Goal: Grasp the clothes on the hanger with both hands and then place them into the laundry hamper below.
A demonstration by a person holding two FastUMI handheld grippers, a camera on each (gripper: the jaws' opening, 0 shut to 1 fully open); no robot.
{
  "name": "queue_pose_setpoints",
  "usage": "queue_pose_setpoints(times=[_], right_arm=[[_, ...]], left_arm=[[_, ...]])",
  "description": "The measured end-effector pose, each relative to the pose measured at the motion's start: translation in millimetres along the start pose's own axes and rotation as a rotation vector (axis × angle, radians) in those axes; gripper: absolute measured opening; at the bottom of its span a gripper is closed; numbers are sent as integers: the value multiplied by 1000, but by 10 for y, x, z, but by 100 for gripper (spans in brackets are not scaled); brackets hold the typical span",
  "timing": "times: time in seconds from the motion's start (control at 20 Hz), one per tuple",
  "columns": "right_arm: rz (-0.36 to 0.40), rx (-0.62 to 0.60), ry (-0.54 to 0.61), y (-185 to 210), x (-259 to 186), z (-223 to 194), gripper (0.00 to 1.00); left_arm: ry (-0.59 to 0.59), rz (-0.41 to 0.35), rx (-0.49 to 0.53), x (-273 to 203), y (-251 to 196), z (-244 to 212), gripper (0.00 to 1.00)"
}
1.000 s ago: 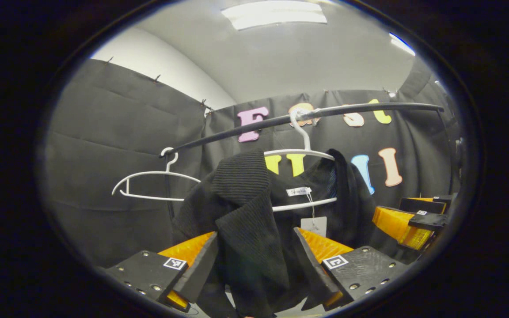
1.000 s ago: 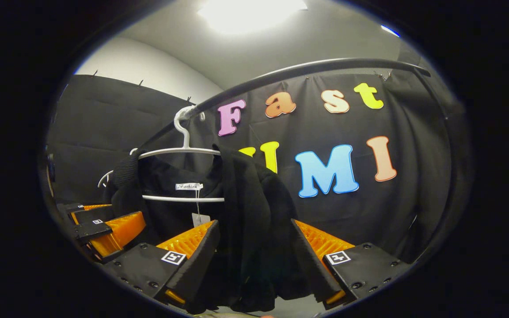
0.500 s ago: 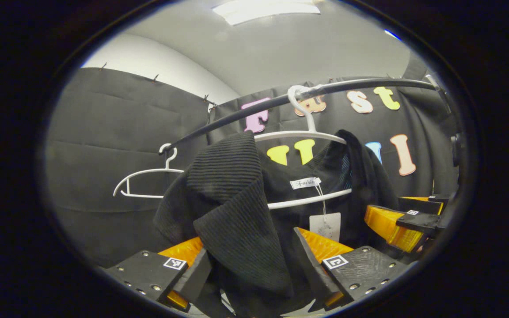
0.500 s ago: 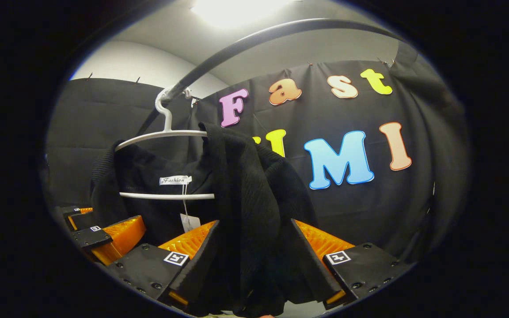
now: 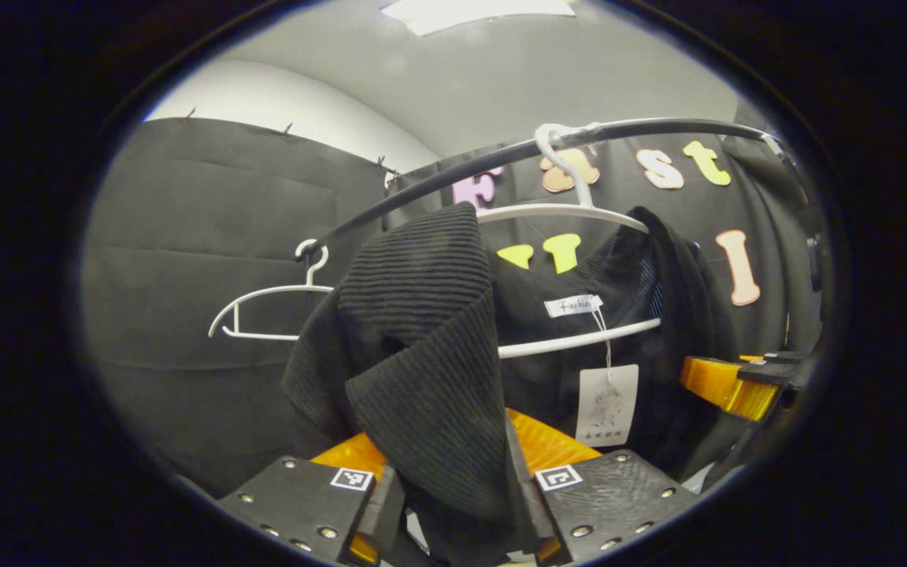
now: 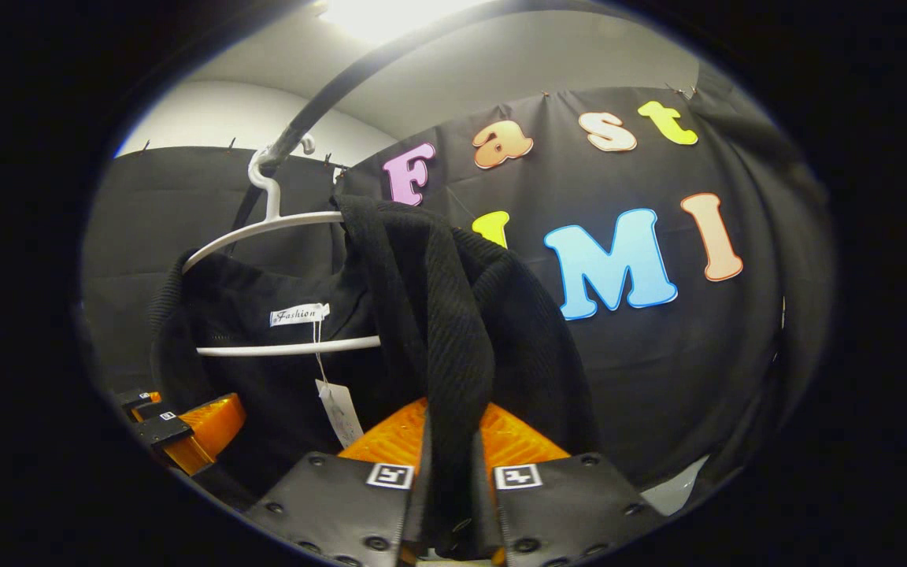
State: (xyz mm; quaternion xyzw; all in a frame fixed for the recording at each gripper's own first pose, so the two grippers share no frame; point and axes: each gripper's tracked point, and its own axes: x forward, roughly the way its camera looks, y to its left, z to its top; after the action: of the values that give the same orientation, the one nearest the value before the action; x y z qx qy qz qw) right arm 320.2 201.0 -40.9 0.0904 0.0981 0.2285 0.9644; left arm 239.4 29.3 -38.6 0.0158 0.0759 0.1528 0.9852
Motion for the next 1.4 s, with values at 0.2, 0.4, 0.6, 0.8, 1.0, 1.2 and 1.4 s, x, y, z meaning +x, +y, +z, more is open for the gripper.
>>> queue_pose_setpoints(times=[0.2, 0.4, 0.6, 0.8, 1.0, 1.2, 1.4], right_arm=[[8, -24, 2, -32, -47, 61, 1], [-97, -70, -122, -348, -84, 412, 3], [-153, -150, -201, -492, -96, 711, 1], [-179, -185, -260, -567, -163, 932, 1], [-200, -209, -307, -614, -205, 1125, 1], [-231, -234, -352, -701, -203, 1273, 1], [-256, -263, -408, -772, -196, 1408, 1]], left_arm=[[7, 50, 21, -8, 203, -11, 31], [-21, 42, -18, -99, 314, 120, 4], [-65, 43, -15, -274, 435, 312, 4], [-102, 45, -16, -477, 564, 549, 3], [-155, 59, 22, -644, 778, 861, 2], [-182, 71, 24, -680, 954, 1091, 2], [-225, 92, 72, -629, 1082, 1324, 2]])
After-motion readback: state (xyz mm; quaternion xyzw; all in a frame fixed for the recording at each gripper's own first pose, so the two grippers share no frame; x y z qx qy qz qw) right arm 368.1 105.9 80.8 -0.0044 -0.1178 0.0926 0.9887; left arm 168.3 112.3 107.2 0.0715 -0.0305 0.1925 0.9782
